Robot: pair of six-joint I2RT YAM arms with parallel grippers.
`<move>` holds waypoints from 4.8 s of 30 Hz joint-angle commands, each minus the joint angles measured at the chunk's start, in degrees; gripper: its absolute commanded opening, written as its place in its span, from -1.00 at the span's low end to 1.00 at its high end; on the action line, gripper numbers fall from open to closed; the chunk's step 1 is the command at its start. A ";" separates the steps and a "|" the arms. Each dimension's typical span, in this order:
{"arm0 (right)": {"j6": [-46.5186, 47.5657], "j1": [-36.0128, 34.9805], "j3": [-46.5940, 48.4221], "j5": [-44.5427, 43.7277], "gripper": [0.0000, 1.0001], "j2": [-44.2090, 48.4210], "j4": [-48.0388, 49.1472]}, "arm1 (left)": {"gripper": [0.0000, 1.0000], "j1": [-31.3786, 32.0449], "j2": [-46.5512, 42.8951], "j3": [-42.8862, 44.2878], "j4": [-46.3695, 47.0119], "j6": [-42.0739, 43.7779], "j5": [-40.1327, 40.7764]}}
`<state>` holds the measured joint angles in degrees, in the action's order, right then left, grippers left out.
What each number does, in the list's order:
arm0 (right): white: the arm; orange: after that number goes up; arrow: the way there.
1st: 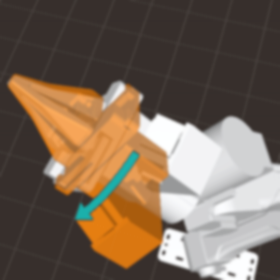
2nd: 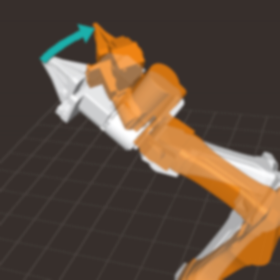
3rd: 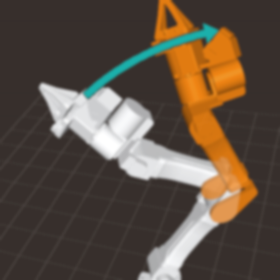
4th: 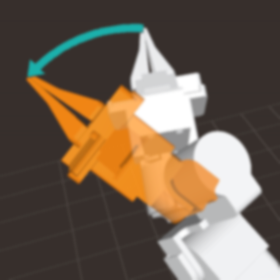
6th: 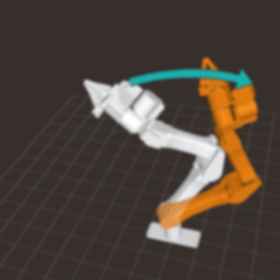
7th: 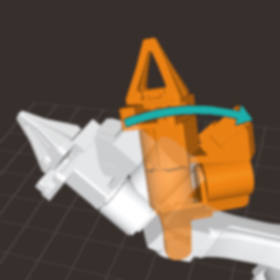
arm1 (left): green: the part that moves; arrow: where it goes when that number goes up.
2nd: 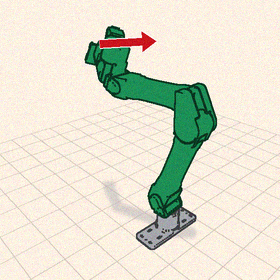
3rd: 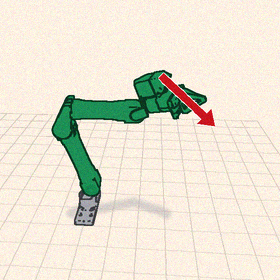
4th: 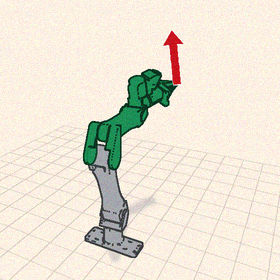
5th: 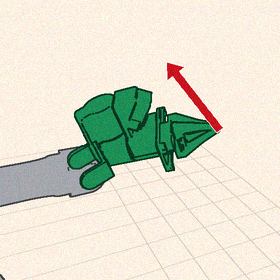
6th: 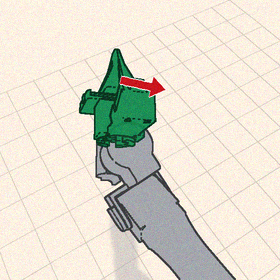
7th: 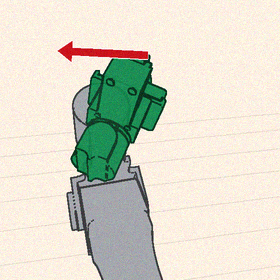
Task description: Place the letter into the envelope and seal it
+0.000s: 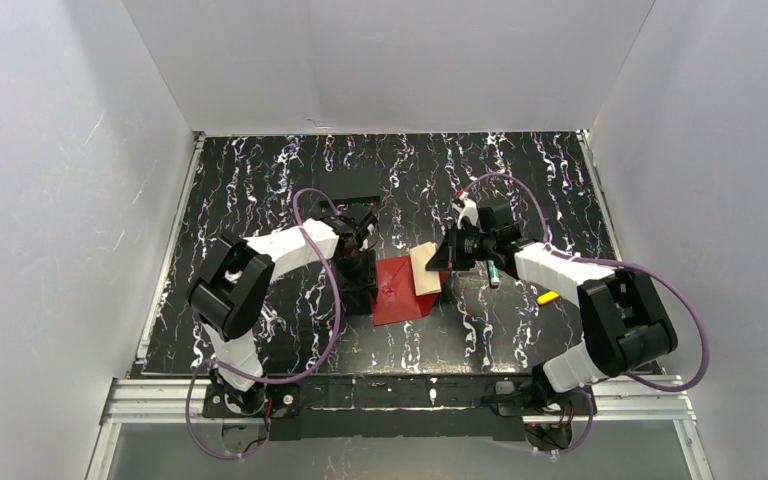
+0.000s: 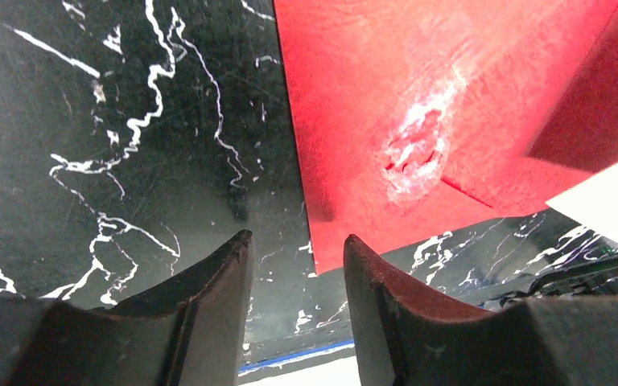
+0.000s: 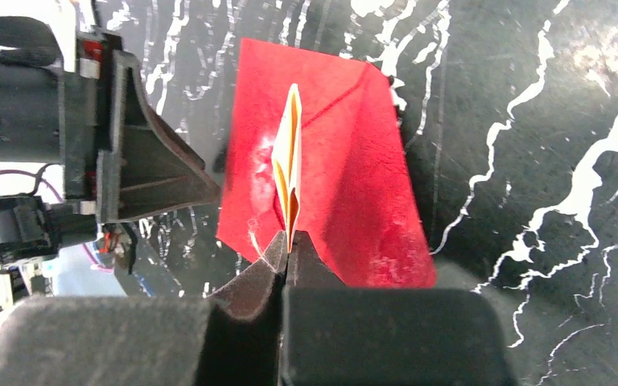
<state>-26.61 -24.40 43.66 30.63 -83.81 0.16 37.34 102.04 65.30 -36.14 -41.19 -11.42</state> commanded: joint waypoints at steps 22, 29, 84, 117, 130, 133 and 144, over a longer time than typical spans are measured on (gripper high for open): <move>-10.18 -3.35 -9.81 -11.15 -0.97 -3.38 12.70 | -0.17 -0.56 3.05 -2.75 6.60 -11.02 -7.78; -13.85 -3.99 -8.24 -12.86 -0.97 -3.44 10.04 | -0.20 -0.69 3.86 -2.77 8.68 -13.49 -8.90; -4.32 -7.14 12.70 -19.02 0.06 -14.64 -10.39 | -0.07 -5.37 9.49 7.97 2.65 -5.05 -4.27; -6.77 -9.34 12.96 -5.34 -0.32 -22.53 1.82 | -0.15 -5.40 13.83 11.82 2.59 -0.25 -6.58; -2.97 -7.02 21.28 -20.67 0.10 -8.16 -17.75 | 0.06 -5.70 7.00 11.53 1.32 0.63 -3.00; -1.78 -6.14 20.94 -28.30 0.21 -4.14 -22.27 | 0.11 -5.79 4.58 10.22 1.02 1.02 -1.76; 1.22 -6.62 11.62 -24.07 0.23 -0.01 -25.70 | 0.04 -5.75 0.71 1.92 4.56 -1.19 -3.84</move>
<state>-26.00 -30.15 59.51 3.27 -85.21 -23.64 31.77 104.12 69.87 -32.53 -41.30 -13.98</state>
